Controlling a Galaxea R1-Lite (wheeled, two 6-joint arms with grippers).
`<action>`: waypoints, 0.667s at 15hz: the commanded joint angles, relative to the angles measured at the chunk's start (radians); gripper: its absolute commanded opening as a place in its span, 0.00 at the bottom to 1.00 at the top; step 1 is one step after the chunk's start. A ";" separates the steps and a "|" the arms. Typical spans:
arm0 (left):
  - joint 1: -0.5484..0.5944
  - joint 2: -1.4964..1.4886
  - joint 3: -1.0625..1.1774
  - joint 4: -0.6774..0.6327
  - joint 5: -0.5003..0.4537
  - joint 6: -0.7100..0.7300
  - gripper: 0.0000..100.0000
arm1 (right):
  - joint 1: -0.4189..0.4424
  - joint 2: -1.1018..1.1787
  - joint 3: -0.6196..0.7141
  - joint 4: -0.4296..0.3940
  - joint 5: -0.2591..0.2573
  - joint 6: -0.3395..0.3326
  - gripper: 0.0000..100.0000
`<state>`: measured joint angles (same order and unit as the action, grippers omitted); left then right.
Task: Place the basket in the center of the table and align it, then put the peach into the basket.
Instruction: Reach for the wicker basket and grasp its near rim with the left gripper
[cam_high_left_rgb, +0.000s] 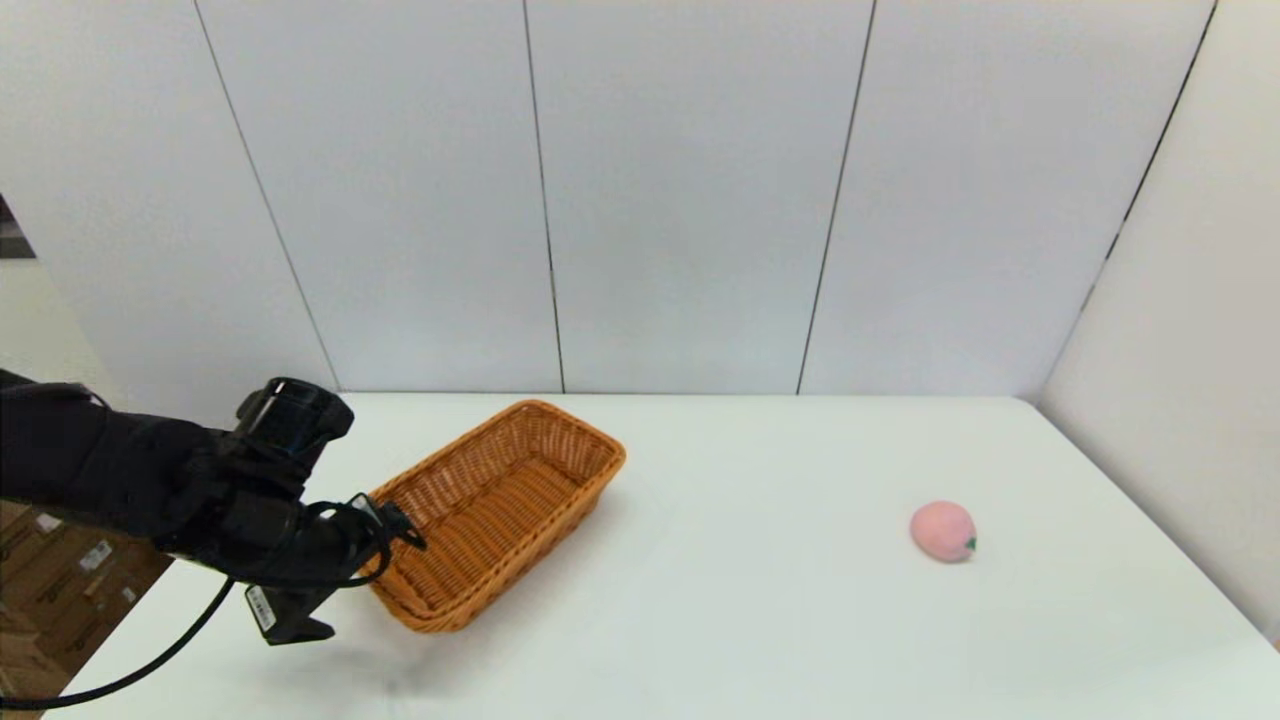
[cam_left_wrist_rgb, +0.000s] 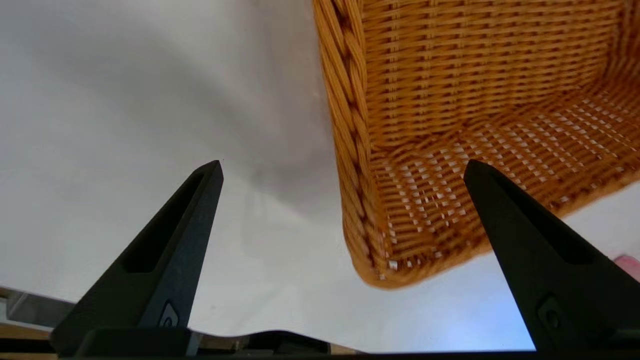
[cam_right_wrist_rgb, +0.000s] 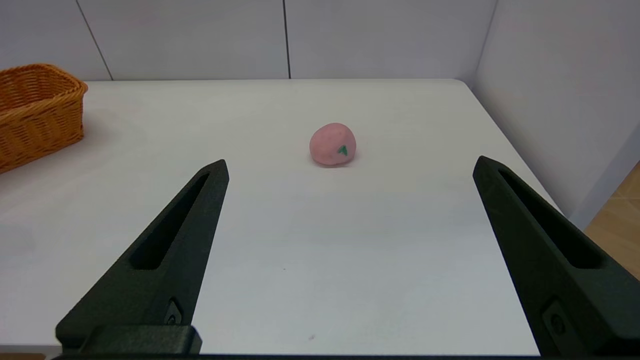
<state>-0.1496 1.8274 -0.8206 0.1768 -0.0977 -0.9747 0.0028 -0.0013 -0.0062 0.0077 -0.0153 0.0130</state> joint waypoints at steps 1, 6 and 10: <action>-0.001 0.079 -0.005 -0.054 -0.001 -0.013 1.00 | 0.000 0.001 0.000 0.000 0.000 0.001 1.00; -0.001 0.133 -0.003 -0.146 -0.002 -0.013 1.00 | 0.000 0.000 0.000 0.000 0.000 0.001 1.00; -0.001 0.150 0.000 -0.168 -0.039 -0.012 0.00 | 0.000 0.001 0.000 0.000 0.000 0.001 1.00</action>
<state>-0.1504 1.9670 -0.8221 0.0100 -0.1249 -0.9800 0.0028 -0.0013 -0.0062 0.0077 -0.0157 0.0138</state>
